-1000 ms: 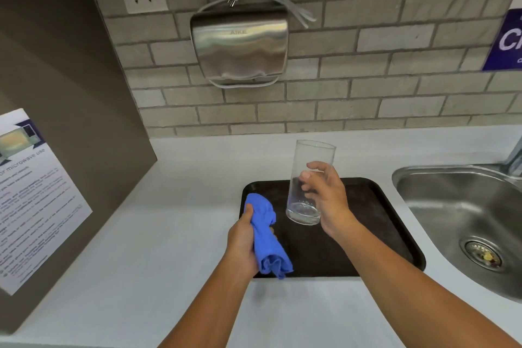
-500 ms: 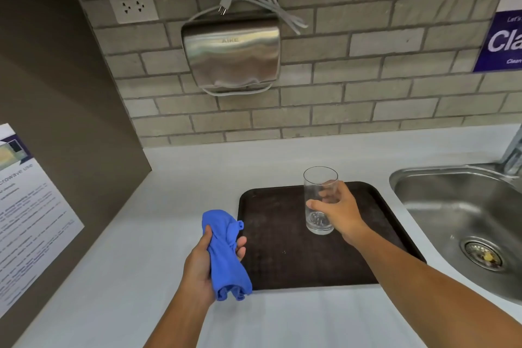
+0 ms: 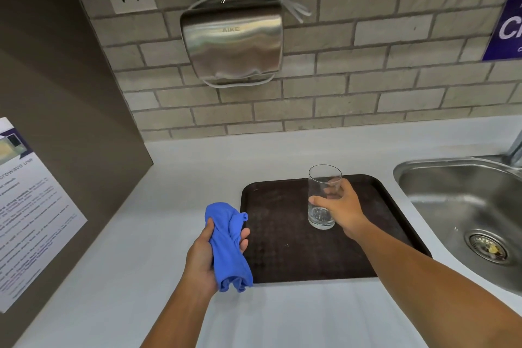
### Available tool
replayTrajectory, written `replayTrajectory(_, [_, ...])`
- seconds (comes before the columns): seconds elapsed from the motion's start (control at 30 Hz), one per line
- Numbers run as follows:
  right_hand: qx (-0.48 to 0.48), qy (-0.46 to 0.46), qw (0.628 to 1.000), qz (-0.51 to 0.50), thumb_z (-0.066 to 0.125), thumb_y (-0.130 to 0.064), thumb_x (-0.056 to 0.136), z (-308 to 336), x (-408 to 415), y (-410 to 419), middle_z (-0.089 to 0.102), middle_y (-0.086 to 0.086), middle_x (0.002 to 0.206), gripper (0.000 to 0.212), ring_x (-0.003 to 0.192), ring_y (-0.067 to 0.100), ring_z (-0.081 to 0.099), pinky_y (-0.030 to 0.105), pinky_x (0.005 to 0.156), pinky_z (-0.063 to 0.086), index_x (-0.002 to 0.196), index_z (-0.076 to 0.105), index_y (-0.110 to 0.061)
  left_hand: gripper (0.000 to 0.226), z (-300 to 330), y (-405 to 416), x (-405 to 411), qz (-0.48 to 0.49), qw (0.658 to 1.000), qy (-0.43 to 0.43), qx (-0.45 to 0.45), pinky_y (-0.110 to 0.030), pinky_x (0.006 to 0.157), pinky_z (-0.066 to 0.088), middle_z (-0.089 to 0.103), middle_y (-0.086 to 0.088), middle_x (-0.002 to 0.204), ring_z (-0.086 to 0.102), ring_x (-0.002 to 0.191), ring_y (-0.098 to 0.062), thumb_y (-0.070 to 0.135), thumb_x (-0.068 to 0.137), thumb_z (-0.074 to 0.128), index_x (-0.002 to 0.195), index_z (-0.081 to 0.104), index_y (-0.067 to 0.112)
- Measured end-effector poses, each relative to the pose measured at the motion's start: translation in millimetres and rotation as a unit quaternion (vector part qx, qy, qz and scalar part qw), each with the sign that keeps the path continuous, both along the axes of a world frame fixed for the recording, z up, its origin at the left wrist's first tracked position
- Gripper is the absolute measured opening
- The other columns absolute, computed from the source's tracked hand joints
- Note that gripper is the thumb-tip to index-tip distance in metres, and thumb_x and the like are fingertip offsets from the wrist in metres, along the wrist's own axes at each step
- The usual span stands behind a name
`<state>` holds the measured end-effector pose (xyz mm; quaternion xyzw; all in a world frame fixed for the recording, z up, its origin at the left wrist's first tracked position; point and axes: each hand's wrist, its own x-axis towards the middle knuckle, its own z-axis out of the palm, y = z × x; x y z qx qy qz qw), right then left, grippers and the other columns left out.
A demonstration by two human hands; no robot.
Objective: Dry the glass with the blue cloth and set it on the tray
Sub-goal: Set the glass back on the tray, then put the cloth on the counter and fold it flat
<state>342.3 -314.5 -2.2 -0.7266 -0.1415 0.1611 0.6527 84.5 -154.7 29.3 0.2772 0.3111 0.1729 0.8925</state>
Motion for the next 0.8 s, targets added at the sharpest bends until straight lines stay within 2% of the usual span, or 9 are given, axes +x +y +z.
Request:
replayTrajectory(0.2, [-0.011, -0.007, 1.000, 0.003, 0.094, -0.014, 0.062, -5, 1, 3, 0.063, 0.003, 0.111, 0.060, 0.108, 0.023, 0.061, 0.035, 0.083, 0.050, 0.106, 0.054, -0.018, 0.051, -3, 4, 4, 0.002, 1.000, -0.004, -0.005, -0.040, 0.081, 0.056, 0.070, -0.024, 0.115, 0.076, 0.085, -0.029, 0.044, 0.098, 0.045, 0.123, 0.060, 0.001])
replayTrajectory(0.3, [-0.025, -0.010, 1.000, 0.012, 0.094, -0.016, 0.060, -7, 4, 5, 0.063, 0.002, 0.112, 0.063, 0.109, 0.023, 0.062, 0.042, 0.089, 0.055, 0.107, 0.053, -0.020, 0.052, -3, 6, 5, -0.004, 1.000, -0.002, -0.003, -0.040, 0.088, 0.058, 0.069, -0.024, 0.118, 0.074, 0.093, -0.030, 0.044, 0.098, 0.044, 0.125, 0.059, 0.002])
replayTrajectory(0.43, [-0.052, -0.019, 0.998, 0.023, 0.095, -0.026, 0.055, -12, 7, 4, 0.063, 0.001, 0.115, 0.071, 0.113, 0.025, 0.062, 0.050, 0.096, 0.054, 0.110, 0.050, -0.026, 0.052, -2, 8, 5, -0.010, 1.000, 0.002, -0.006, -0.041, 0.090, 0.047, 0.067, -0.024, 0.122, 0.066, 0.107, -0.032, 0.043, 0.098, 0.045, 0.128, 0.058, 0.003])
replayTrajectory(0.53, [-0.078, -0.027, 0.996, 0.043, 0.096, -0.036, 0.049, -7, 1, -2, 0.060, -0.001, 0.123, 0.087, 0.115, 0.024, 0.061, 0.047, 0.099, 0.052, 0.120, 0.047, -0.028, 0.049, 0, 9, 5, -0.008, 1.000, -0.008, -0.016, -0.043, 0.094, 0.047, 0.068, -0.023, 0.121, 0.073, 0.098, -0.033, 0.041, 0.097, 0.048, 0.125, 0.060, 0.003])
replayTrajectory(0.6, [-0.069, -0.049, 0.996, 0.009, 0.096, -0.034, 0.055, 3, -16, -9, 0.055, -0.005, 0.125, 0.091, 0.113, 0.017, 0.057, 0.038, 0.097, 0.050, 0.128, 0.044, -0.027, 0.048, 1, 11, 5, -0.002, 1.000, -0.014, -0.014, -0.043, 0.096, 0.047, 0.068, -0.024, 0.120, 0.073, 0.096, -0.033, 0.039, 0.097, 0.049, 0.126, 0.060, 0.003])
replayTrajectory(0.7, [0.008, -0.144, 0.977, -0.160, 0.089, -0.034, 0.065, 9, -62, -15, 0.052, 0.000, 0.117, 0.067, 0.100, 0.016, 0.055, 0.029, 0.085, 0.045, 0.117, 0.049, -0.020, 0.048, 0, 18, 5, 0.003, 1.000, -0.016, -0.010, -0.044, 0.100, 0.046, 0.067, -0.024, 0.122, 0.071, 0.102, -0.033, 0.038, 0.097, 0.050, 0.128, 0.058, 0.003])
replayTrajectory(0.77, [0.074, -0.185, 0.965, -0.169, 0.083, -0.031, 0.070, 9, -99, -4, 0.055, 0.006, 0.102, 0.045, 0.085, 0.021, 0.056, 0.031, 0.075, 0.047, 0.100, 0.052, -0.017, 0.048, 0, 24, 4, 0.006, 1.000, -0.016, -0.008, -0.046, 0.105, 0.043, 0.067, -0.023, 0.122, 0.066, 0.109, -0.035, 0.037, 0.096, 0.051, 0.130, 0.057, 0.004])
replayTrajectory(0.8, [0.089, -0.175, 0.973, -0.123, 0.082, -0.025, 0.074, 10, -114, 8, 0.058, 0.007, 0.095, 0.036, 0.080, 0.021, 0.057, 0.030, 0.073, 0.048, 0.094, 0.054, -0.015, 0.048, 0, 27, 3, 0.005, 1.000, -0.017, -0.008, -0.047, 0.108, 0.040, 0.067, -0.023, 0.122, 0.064, 0.110, -0.036, 0.037, 0.096, 0.052, 0.131, 0.057, 0.004])
